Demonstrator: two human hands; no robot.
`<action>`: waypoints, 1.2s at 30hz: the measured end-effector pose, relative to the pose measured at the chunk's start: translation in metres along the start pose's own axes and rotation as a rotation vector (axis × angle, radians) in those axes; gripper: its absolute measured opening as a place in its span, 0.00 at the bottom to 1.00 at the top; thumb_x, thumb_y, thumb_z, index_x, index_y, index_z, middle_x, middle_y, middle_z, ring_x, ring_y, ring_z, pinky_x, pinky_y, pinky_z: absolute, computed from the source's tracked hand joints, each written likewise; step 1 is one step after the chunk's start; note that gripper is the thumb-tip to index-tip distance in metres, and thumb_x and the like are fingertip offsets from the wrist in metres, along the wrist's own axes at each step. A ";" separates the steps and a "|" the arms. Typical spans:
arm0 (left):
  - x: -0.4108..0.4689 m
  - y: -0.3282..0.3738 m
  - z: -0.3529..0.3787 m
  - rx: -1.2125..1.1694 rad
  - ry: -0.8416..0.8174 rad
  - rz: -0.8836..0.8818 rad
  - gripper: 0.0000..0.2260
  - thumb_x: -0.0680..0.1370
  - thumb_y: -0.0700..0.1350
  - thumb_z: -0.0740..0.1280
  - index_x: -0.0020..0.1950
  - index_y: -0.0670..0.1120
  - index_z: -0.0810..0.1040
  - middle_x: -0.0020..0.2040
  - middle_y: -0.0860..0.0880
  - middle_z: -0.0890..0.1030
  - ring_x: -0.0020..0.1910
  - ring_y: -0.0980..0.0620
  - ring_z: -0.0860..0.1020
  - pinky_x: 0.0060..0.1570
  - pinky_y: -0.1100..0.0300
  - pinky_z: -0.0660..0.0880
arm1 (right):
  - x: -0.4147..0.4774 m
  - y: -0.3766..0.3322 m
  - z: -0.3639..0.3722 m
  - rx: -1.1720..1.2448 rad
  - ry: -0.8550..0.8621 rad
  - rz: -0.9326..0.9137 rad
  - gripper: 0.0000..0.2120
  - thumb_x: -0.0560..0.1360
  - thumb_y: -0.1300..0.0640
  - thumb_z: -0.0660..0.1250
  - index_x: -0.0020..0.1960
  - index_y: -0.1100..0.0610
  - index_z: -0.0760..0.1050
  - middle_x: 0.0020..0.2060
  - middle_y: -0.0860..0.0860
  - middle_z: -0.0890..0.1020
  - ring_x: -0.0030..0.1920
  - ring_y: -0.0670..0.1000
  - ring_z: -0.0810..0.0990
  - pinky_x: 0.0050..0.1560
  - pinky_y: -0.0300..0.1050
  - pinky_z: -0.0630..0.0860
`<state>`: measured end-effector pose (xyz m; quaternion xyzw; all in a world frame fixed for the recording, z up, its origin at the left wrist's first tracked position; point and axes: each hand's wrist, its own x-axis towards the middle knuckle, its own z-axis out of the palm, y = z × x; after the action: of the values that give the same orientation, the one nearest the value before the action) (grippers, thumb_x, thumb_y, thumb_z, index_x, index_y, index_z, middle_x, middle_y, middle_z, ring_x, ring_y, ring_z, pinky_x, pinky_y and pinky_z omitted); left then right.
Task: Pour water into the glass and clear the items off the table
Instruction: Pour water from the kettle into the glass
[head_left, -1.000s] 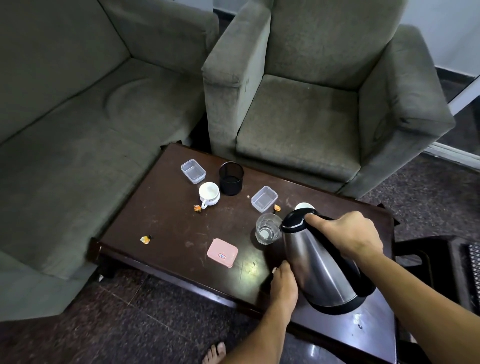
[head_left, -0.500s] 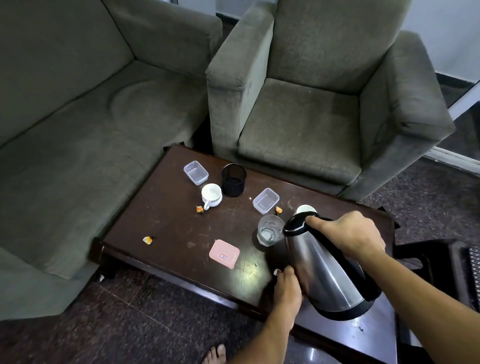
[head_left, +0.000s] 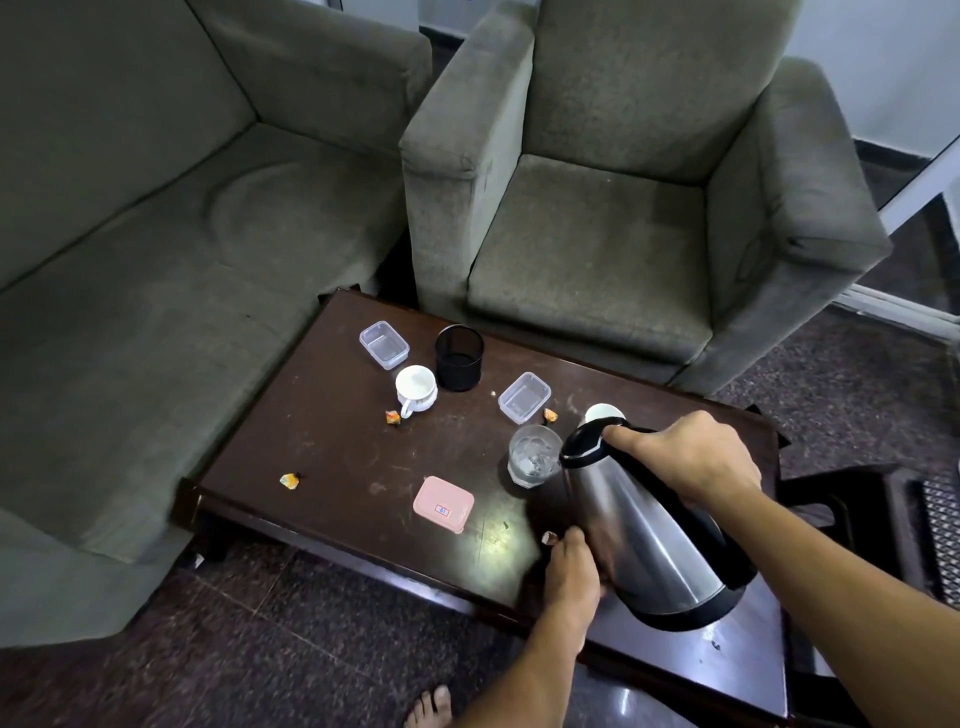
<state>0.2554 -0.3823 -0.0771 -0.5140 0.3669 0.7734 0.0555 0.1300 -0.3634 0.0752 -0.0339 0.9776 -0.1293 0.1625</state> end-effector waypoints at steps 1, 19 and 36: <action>-0.001 0.001 0.000 0.002 -0.007 -0.003 0.13 0.82 0.50 0.55 0.57 0.48 0.77 0.62 0.44 0.78 0.60 0.42 0.76 0.64 0.42 0.75 | 0.000 0.001 0.000 0.004 0.002 0.001 0.37 0.49 0.21 0.66 0.29 0.56 0.78 0.27 0.49 0.79 0.29 0.53 0.79 0.29 0.41 0.70; -0.013 0.002 0.011 -0.135 -0.029 -0.090 0.15 0.84 0.48 0.55 0.64 0.45 0.76 0.64 0.41 0.79 0.59 0.42 0.79 0.41 0.54 0.77 | -0.001 0.009 -0.005 -0.035 -0.025 0.002 0.38 0.50 0.20 0.65 0.36 0.55 0.78 0.35 0.51 0.82 0.35 0.55 0.82 0.36 0.44 0.76; -0.021 0.009 0.007 -0.161 -0.036 -0.051 0.11 0.83 0.46 0.54 0.53 0.48 0.75 0.62 0.40 0.79 0.58 0.41 0.79 0.39 0.55 0.78 | -0.002 0.002 -0.008 -0.058 -0.008 -0.031 0.37 0.51 0.22 0.65 0.36 0.55 0.77 0.37 0.51 0.82 0.36 0.56 0.83 0.40 0.45 0.79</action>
<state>0.2559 -0.3780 -0.0533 -0.5118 0.2893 0.8079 0.0403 0.1293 -0.3597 0.0824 -0.0544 0.9796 -0.1033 0.1633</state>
